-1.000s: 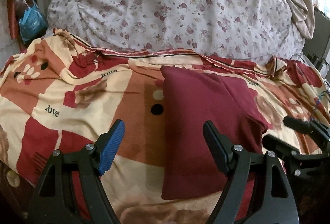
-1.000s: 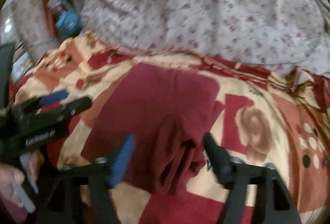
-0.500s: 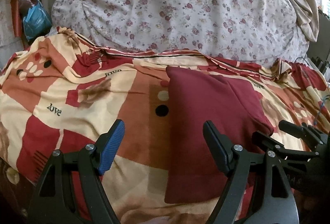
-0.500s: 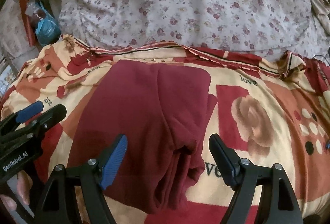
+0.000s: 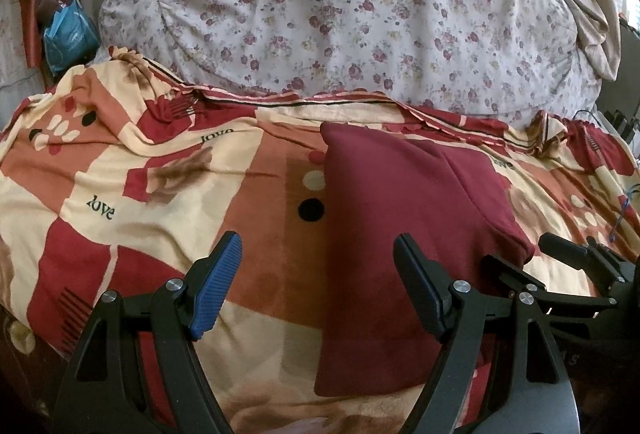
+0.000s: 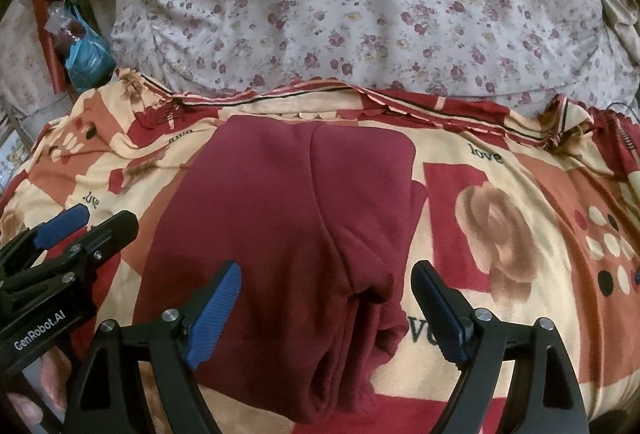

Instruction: Fold small clothes

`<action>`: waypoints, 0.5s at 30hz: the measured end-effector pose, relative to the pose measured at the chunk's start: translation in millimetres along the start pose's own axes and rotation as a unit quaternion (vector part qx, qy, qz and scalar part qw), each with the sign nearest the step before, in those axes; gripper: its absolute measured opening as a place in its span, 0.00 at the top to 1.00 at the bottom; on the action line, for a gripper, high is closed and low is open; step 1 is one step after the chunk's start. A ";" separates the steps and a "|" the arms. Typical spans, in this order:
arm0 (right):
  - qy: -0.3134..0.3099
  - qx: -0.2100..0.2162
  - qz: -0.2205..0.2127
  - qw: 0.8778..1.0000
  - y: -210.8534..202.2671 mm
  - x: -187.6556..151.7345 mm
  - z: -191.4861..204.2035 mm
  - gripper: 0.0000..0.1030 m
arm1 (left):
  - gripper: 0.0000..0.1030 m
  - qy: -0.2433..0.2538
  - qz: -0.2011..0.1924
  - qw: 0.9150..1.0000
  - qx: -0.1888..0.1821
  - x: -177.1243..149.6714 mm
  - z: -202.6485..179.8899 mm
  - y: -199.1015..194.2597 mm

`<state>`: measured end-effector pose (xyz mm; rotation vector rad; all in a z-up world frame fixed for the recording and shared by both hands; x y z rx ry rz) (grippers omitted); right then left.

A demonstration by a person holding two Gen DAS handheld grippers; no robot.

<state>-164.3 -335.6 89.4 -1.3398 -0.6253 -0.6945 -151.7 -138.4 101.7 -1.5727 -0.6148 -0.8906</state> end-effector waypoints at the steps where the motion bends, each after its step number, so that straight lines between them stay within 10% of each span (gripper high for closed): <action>1: 0.001 0.000 0.000 1.000 0.3 0.1 0.2 0.17 | 0.23 0.000 0.000 1.000 -0.001 0.1 0.4 0.2; 15: 0.001 0.002 -0.001 1.000 4.5 3.2 0.7 0.17 | 0.23 -0.004 0.003 1.000 0.003 -4.3 -0.6 4.8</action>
Point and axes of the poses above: each gripper's, at about its wrist camera, not at the fingertips, and y roughly the way its jaws point, z to its left, x to its top, the point moved 1 cm from there along y, roughly the way its jaws point, and after that the axes turned 11 degrees about -z, right-handed, at the moved point
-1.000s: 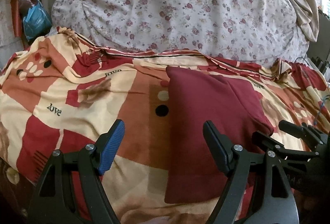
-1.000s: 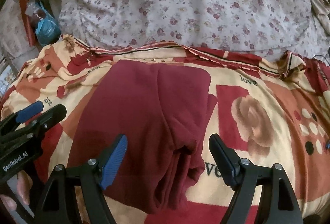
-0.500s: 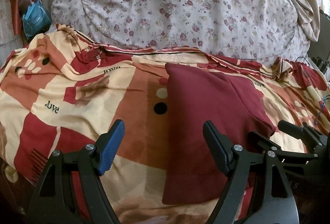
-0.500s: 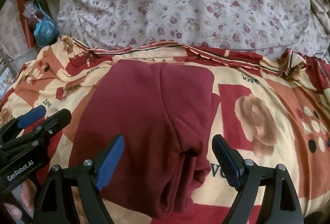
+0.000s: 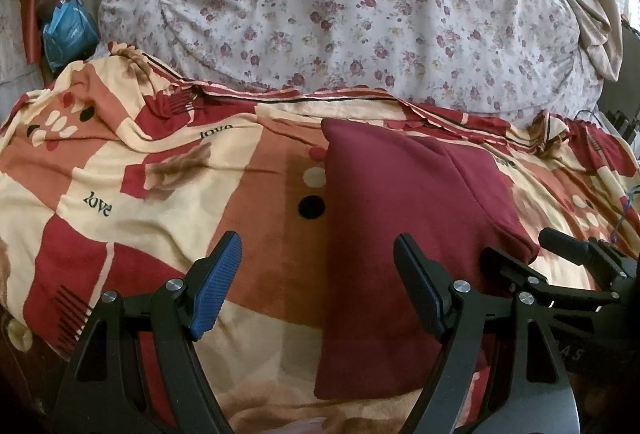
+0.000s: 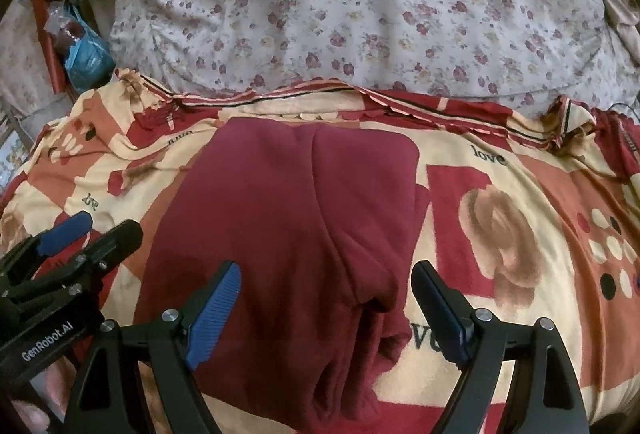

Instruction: Fold small clothes

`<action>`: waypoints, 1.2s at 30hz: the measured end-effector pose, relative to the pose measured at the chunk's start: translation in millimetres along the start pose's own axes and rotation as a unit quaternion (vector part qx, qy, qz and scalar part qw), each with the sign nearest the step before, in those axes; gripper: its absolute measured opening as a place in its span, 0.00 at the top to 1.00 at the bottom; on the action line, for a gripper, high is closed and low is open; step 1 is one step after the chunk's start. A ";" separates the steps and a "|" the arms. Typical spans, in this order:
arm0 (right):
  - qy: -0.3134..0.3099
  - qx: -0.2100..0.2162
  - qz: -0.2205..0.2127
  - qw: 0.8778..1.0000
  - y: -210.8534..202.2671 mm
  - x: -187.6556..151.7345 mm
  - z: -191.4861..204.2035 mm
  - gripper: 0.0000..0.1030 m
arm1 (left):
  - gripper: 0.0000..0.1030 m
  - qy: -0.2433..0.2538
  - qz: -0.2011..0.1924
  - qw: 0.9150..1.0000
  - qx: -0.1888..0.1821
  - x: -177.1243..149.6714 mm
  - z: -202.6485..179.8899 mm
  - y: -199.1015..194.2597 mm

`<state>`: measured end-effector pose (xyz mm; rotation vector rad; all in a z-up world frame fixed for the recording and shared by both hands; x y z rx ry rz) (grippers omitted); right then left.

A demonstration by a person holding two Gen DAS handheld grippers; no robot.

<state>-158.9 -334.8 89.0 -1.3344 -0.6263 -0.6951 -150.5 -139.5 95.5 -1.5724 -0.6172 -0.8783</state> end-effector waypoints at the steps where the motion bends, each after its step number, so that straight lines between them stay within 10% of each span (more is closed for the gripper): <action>1: -0.002 0.000 -0.001 1.000 0.5 0.8 0.5 0.17 | 0.23 0.000 0.001 1.000 0.001 -0.3 0.1 0.7; 36: -0.003 -0.011 0.024 1.000 28.8 2.0 9.8 0.16 | 0.24 -0.020 0.015 1.000 0.012 -2.7 10.7 26.3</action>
Point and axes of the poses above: each gripper's, at about its wrist camera, not at the fingertips, and y roughly the way its jaws point, z to its left, x to its top, the point moved 1 cm from there along y, roughly the way its jaws point, and after that the axes turned 11 degrees about -z, right-handed, at the moved point
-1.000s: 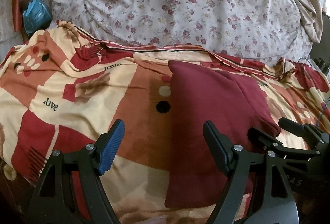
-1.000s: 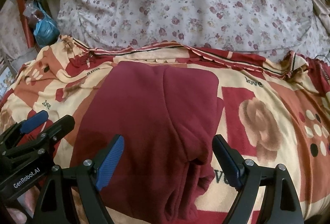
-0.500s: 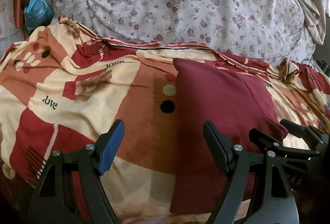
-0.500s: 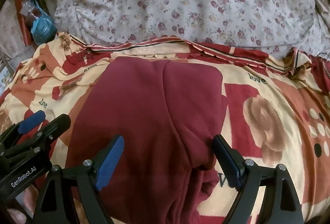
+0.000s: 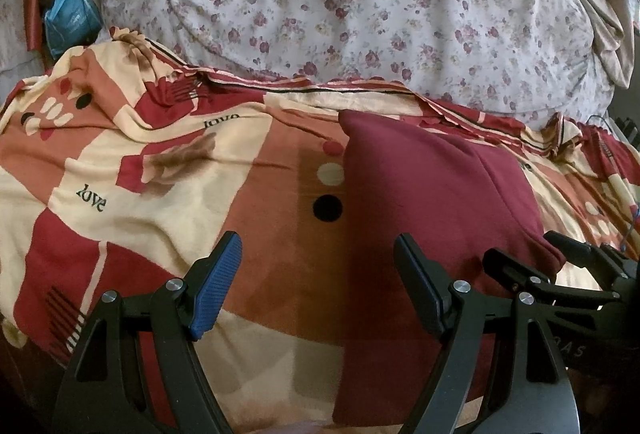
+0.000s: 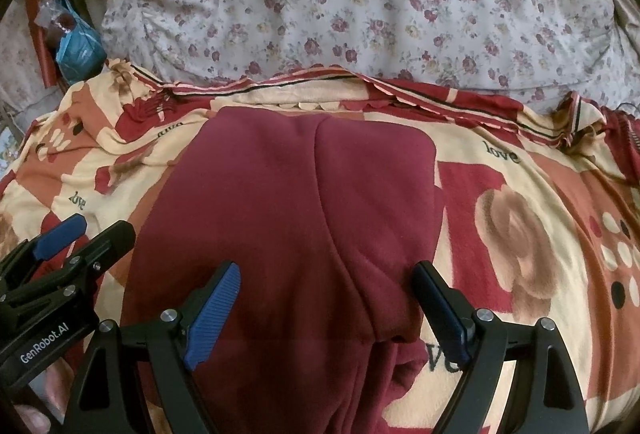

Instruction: Fold small clothes

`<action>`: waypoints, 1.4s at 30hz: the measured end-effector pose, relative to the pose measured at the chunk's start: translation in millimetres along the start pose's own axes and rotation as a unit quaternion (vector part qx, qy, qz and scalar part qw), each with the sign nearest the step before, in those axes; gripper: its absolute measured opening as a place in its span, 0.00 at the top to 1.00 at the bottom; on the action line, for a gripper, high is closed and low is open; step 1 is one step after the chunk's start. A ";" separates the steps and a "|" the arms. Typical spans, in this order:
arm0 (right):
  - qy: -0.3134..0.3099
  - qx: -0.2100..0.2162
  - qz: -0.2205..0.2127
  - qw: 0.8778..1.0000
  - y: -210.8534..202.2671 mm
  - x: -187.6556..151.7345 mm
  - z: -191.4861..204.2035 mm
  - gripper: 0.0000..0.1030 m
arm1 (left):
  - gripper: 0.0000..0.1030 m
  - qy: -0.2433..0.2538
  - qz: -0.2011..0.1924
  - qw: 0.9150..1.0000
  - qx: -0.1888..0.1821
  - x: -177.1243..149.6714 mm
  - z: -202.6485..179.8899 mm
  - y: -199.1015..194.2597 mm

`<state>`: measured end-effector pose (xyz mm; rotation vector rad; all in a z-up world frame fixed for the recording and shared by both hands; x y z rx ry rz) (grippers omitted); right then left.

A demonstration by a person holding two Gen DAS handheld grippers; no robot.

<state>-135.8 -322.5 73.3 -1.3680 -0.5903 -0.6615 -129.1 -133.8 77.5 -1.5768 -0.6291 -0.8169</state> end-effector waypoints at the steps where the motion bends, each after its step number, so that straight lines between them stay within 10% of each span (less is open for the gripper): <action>1: 0.000 0.000 0.000 1.000 0.2 0.0 -0.2 0.16 | 0.24 0.001 0.000 1.000 0.000 -0.3 -0.8 -0.2; 42: -0.004 0.001 0.006 1.000 8.0 3.9 0.0 0.13 | 0.23 0.005 0.001 1.000 -0.001 2.0 -2.8 1.9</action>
Point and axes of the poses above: each gripper's, at about its wrist camera, not at the fingertips, and y roughly the way its jaws point, z to its left, x to its top, the point moved 1 cm from there along y, roughly the way its jaws point, and after that the axes turned 11 degrees about -z, right-handed, at the moved point
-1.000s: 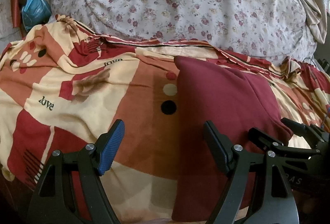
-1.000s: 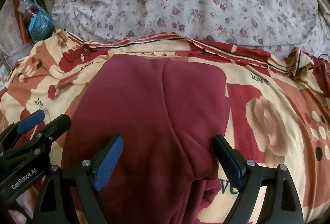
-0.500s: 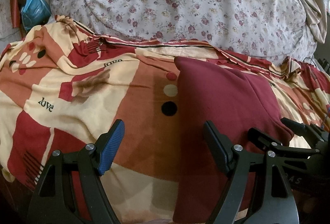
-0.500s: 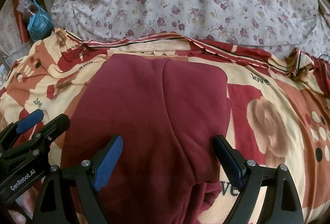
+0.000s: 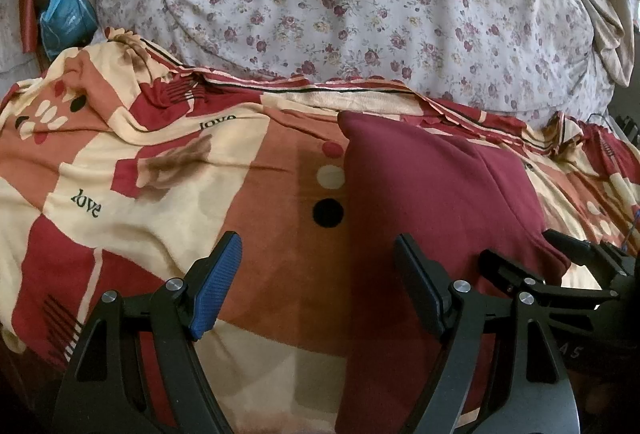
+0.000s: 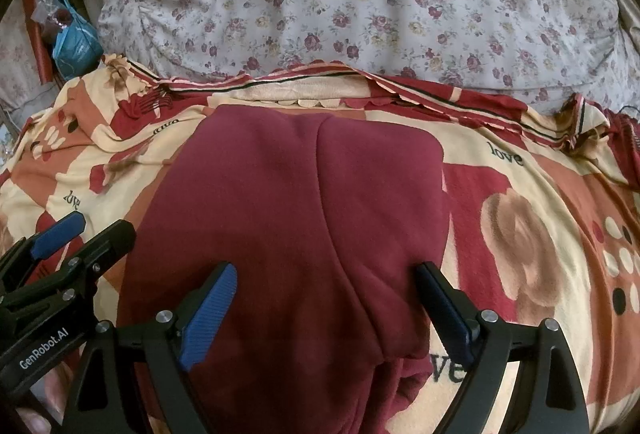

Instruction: Fold small clothes

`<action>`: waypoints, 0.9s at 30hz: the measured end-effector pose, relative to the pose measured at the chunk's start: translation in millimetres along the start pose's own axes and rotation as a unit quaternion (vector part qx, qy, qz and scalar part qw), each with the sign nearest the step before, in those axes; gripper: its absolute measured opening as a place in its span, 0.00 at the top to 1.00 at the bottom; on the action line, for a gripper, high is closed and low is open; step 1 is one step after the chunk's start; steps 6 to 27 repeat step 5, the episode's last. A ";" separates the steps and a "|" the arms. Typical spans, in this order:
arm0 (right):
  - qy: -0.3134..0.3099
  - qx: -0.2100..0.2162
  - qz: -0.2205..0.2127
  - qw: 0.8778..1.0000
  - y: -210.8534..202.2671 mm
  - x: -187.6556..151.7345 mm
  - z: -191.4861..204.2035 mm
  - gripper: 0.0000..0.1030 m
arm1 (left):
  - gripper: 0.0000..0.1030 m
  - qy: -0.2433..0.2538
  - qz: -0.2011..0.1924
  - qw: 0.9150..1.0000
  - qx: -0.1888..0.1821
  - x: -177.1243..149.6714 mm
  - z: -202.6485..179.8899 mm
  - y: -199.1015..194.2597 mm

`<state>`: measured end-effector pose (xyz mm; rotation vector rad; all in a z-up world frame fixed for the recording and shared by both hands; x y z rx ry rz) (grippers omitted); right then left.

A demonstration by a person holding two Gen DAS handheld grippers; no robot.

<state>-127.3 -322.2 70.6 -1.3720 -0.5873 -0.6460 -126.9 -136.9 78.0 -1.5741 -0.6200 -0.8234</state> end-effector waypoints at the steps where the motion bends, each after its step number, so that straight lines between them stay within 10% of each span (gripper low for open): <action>1: 0.000 0.001 0.000 1.000 0.3 0.2 0.0 0.13 | 0.23 0.001 -0.001 1.000 -0.001 0.3 0.0 0.2; 27: 0.002 0.010 -0.002 1.000 2.5 2.4 -4.2 0.13 | 0.23 0.000 0.000 1.000 -0.003 1.7 0.4 2.5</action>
Point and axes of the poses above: each gripper's, at about its wrist camera, not at the fingertips, and y roughly the way its jaws point, z to its left, x to its top, the point moved 1 cm from there along y, roughly the way its jaws point, and after that the axes turned 11 degrees about -z, right-handed, at the moved point
